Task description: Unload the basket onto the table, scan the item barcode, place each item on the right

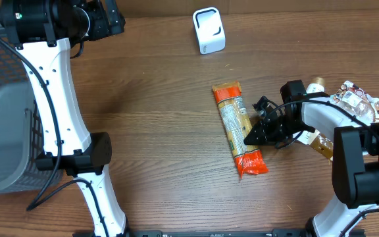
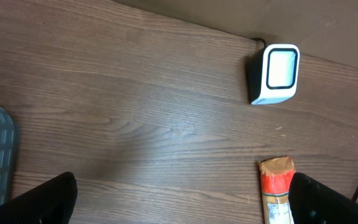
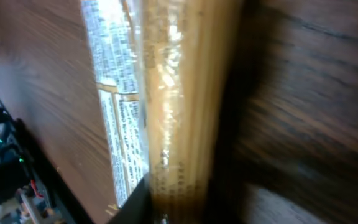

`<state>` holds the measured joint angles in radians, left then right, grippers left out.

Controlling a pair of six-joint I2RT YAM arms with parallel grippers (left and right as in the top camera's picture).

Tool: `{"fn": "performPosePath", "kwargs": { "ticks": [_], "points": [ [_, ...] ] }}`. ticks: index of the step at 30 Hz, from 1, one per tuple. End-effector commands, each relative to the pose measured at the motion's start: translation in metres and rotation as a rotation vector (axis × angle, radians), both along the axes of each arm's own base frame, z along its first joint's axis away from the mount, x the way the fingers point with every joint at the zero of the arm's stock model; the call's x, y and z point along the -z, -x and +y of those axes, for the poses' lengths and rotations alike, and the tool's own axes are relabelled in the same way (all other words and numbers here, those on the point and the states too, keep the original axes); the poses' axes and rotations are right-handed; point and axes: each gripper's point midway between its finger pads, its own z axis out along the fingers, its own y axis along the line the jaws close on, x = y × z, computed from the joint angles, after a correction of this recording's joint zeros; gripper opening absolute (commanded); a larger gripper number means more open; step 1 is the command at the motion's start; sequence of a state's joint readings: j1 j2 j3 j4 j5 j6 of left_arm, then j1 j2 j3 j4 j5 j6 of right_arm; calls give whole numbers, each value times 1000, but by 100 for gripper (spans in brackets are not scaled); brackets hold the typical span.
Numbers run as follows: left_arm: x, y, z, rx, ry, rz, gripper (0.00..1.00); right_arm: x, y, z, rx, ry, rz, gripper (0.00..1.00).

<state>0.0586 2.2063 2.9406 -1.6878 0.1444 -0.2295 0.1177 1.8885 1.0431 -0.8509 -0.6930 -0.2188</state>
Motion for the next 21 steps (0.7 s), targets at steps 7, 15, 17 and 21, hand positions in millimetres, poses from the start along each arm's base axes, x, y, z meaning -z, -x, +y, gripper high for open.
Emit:
{"fn": "performPosePath", "kwargs": {
  "ticks": [7, 15, 17, 21],
  "points": [
    [-9, 4, -5, 11, -7, -21, 100, -49, -44, -25, 52, 321, -53, 4],
    [-9, 4, -5, 10, -7, -21, 100, -67, -46, -9, 153, 877, -243, 4],
    [-9, 4, -5, 10, -7, -21, 100, -65, -39, 2, 148, 955, -308, 4],
    [-9, 4, -5, 11, -7, -21, 100, -52, -25, 32, 82, 967, -385, 63]
  ]
}}
